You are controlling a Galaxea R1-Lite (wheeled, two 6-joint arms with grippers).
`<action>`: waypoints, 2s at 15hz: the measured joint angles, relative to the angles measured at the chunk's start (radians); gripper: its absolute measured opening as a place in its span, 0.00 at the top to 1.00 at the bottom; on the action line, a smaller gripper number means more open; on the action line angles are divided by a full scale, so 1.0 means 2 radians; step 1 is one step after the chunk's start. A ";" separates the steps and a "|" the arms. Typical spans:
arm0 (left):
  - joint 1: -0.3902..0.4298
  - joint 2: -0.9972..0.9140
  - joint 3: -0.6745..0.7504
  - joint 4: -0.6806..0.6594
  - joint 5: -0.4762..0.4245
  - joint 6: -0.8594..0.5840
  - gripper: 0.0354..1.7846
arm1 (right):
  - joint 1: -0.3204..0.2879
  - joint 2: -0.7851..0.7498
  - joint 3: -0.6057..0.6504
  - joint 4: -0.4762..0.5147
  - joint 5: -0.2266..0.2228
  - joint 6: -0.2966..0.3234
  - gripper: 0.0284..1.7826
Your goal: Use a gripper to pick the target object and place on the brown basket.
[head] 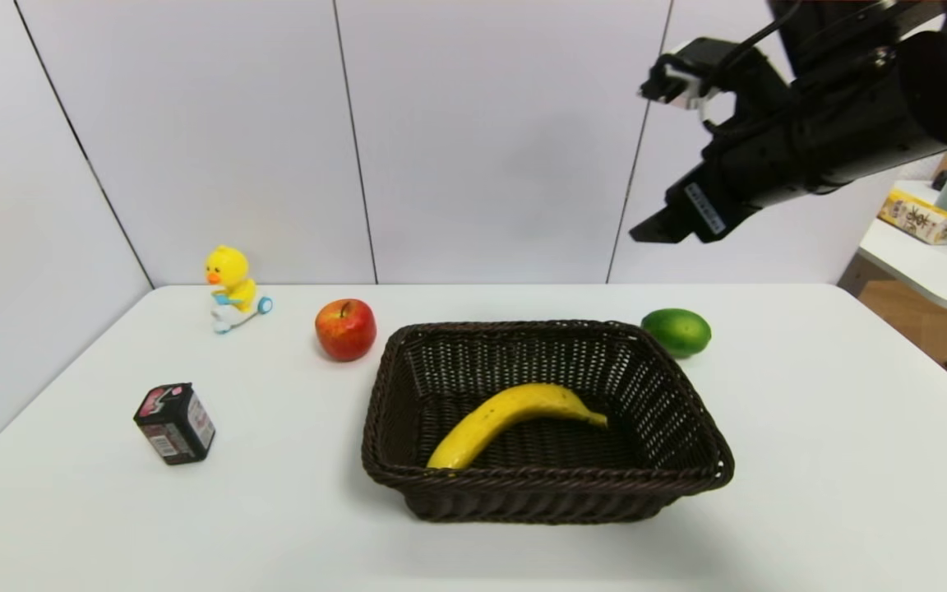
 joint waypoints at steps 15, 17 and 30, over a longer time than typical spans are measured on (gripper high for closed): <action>0.000 0.000 0.000 0.000 0.000 0.000 0.06 | -0.166 -0.272 0.250 -0.111 0.007 0.126 0.05; 0.000 0.000 0.000 0.000 0.000 0.000 0.06 | -0.175 -0.325 0.305 -0.146 0.024 0.119 0.05; 0.000 0.000 0.000 0.000 0.000 0.000 0.06 | -0.211 -0.686 0.726 -0.361 0.048 0.082 0.05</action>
